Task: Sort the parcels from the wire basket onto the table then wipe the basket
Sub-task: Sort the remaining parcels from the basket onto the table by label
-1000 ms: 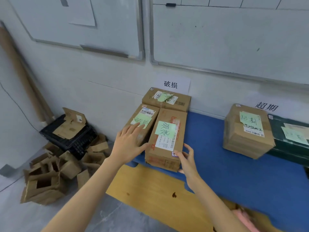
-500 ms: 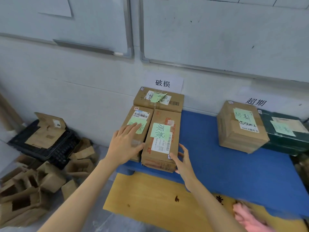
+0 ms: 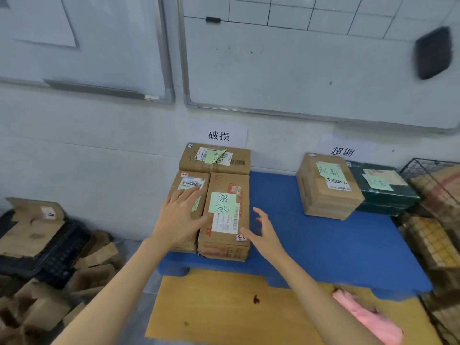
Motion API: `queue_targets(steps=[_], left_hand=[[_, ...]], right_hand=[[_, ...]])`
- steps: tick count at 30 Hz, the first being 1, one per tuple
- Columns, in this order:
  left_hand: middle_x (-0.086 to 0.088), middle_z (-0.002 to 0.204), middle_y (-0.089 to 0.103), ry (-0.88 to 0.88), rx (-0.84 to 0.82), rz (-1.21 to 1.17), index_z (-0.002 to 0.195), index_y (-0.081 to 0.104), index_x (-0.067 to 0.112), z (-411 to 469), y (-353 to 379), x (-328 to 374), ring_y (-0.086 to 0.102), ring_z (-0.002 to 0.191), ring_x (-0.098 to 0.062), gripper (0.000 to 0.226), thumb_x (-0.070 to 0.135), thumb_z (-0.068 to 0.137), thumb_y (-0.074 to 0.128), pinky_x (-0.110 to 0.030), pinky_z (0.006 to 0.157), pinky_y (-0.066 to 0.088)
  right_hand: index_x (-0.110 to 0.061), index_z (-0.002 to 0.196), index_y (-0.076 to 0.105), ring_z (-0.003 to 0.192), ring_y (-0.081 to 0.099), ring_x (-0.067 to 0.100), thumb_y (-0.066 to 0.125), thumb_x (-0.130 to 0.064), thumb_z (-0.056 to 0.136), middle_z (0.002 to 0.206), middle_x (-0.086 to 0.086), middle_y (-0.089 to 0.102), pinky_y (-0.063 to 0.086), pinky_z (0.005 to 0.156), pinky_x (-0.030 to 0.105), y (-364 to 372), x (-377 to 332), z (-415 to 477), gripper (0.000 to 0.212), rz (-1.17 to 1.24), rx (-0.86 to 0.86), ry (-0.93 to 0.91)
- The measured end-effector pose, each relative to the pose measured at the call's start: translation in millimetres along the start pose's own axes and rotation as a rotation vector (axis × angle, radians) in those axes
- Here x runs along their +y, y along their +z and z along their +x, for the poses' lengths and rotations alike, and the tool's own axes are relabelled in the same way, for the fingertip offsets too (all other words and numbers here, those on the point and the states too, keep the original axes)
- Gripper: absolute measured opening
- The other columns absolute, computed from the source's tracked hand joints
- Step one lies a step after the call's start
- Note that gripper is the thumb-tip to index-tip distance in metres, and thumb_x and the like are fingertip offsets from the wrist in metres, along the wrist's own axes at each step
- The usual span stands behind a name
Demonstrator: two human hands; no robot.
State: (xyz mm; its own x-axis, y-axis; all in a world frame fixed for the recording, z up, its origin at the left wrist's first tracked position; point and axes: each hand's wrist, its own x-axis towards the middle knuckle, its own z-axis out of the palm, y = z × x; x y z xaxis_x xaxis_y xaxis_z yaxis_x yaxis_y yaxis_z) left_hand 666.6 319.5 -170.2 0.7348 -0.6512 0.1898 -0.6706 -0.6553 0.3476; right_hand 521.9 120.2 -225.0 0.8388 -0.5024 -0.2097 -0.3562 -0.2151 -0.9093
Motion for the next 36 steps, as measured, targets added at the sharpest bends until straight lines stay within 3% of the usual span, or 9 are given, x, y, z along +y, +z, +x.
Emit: queue_targets(steps=[3,10,14,22,30,36], left_hand=[[0.010,0.153,0.041,0.056,-0.001,-0.003,0.147,0.041,0.034,9.4,-4.2,13.2,0.034,0.141,-0.020,0.078,0.069,0.078,0.035,-0.044,0.112,0.027],[0.007,0.152,0.043,0.165,0.046,-0.006,0.149,0.040,0.030,36.7,-8.9,61.8,0.036,0.140,-0.022,0.080,0.069,0.080,0.030,-0.044,0.113,0.027],[0.006,0.153,0.041,0.228,0.041,-0.006,0.149,0.040,0.028,47.2,-4.0,104.9,0.036,0.138,-0.022,0.083,0.069,0.078,0.025,-0.042,0.109,0.029],[0.003,0.157,0.035,0.366,-0.006,0.008,0.150,0.037,0.027,41.7,20.9,218.3,0.032,0.142,-0.023,0.089,0.073,0.076,0.017,-0.041,0.112,0.026],[0.004,0.159,0.032,0.482,0.015,-0.060,0.151,0.036,0.029,-2.9,52.2,368.3,0.025,0.147,-0.023,0.087,0.074,0.078,0.019,-0.043,0.116,0.021],[0.006,0.162,0.023,0.556,0.000,-0.091,0.155,0.025,0.031,-44.2,78.9,490.7,0.017,0.150,-0.019,0.090,0.077,0.079,0.016,-0.044,0.119,0.018]], right_hand=[[-0.032,0.153,0.027,0.144,0.027,0.013,0.066,-0.041,0.092,0.157,-0.006,0.026,0.030,0.118,0.039,-19.4,-12.1,-4.4,0.073,-0.165,0.027,-0.068],[-0.044,0.153,0.018,0.147,0.021,0.012,0.053,-0.056,0.095,0.163,-0.013,0.011,0.036,0.112,0.046,-82.1,-31.6,-22.1,0.069,-0.570,0.128,-0.136],[-0.045,0.153,0.017,0.146,0.023,0.010,0.052,-0.058,0.094,0.162,-0.015,0.011,0.038,0.109,0.046,-126.9,-32.3,-45.5,0.070,-0.589,0.207,-0.110],[-0.039,0.154,0.020,0.150,0.010,0.017,0.052,-0.054,0.096,0.164,-0.008,0.009,0.038,0.110,0.042,-232.4,-14.1,-112.2,0.069,-0.787,0.451,-0.120],[-0.036,0.155,0.023,0.151,0.010,0.020,0.050,-0.056,0.096,0.164,-0.006,0.012,0.032,0.115,0.044,-355.8,22.6,-212.2,0.067,-0.853,0.558,-0.089],[-0.036,0.155,0.022,0.151,0.012,0.023,0.049,-0.056,0.096,0.164,-0.003,0.014,0.027,0.118,0.047,-442.5,62.2,-294.0,0.068,-0.861,0.620,-0.041]])
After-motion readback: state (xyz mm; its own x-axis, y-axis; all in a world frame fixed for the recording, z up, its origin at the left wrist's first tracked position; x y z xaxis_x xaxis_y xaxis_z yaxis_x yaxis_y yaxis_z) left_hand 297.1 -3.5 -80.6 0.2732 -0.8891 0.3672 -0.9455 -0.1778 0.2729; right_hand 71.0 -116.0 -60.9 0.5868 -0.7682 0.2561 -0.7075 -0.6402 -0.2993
